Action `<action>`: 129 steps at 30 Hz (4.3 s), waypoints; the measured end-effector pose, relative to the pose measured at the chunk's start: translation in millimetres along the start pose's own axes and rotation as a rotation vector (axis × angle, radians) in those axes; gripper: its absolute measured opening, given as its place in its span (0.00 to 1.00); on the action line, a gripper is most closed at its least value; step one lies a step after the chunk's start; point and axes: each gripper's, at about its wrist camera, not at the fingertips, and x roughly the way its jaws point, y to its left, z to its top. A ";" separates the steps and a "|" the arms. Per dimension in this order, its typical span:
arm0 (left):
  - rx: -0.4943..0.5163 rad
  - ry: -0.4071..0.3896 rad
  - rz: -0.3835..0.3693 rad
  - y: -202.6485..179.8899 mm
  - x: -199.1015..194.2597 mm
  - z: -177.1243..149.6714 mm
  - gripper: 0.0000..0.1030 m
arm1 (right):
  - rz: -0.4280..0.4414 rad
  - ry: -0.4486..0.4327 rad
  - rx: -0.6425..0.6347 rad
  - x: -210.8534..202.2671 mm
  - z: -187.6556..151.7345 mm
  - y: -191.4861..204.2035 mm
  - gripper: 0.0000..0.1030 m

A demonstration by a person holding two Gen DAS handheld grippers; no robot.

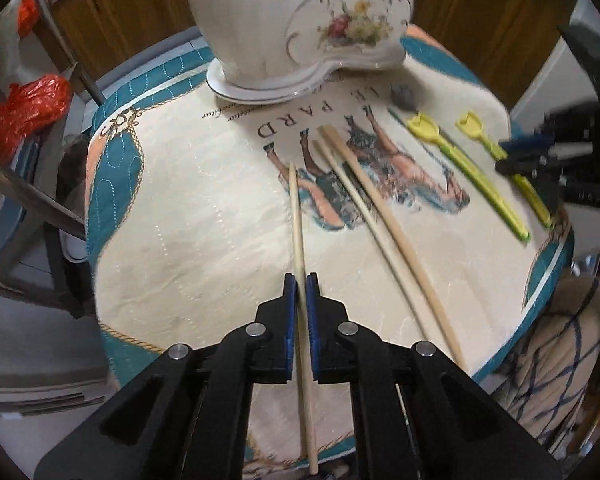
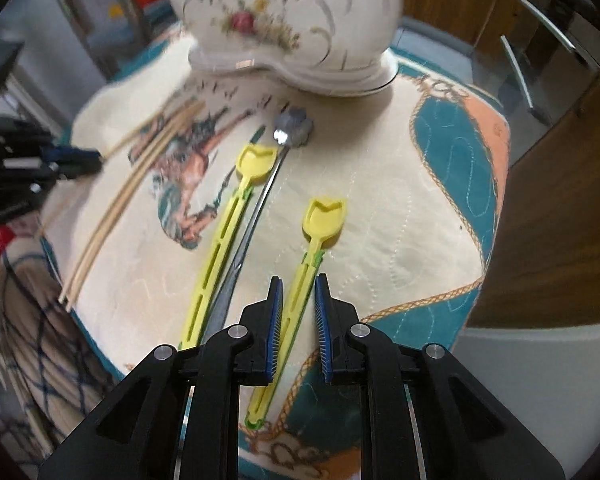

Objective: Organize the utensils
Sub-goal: 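Move the right tool over the yellow spoons while the left tool returns over the chopsticks, then close the right tool on a yellow spoon while the left tool closes on a chopstick, then lift the yellow spoon with the right tool while the left tool lifts the chopstick toward the holder, then release the yellow spoon into the holder with the right tool while the left tool releases the chopstick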

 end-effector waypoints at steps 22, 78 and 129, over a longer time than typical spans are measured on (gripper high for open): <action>0.115 0.164 0.007 0.1 3.8 1.9 0.04 | -0.136 0.217 -0.032 6.9 17.7 23.2 0.10; -0.296 -1.150 -0.184 49.2 -120.3 79.3 0.04 | 0.202 -1.058 0.248 -110.5 60.1 -52.5 0.10; -0.264 -1.061 -0.064 45.6 -61.4 82.8 0.05 | 0.012 -0.886 0.194 -47.4 83.0 -26.5 0.10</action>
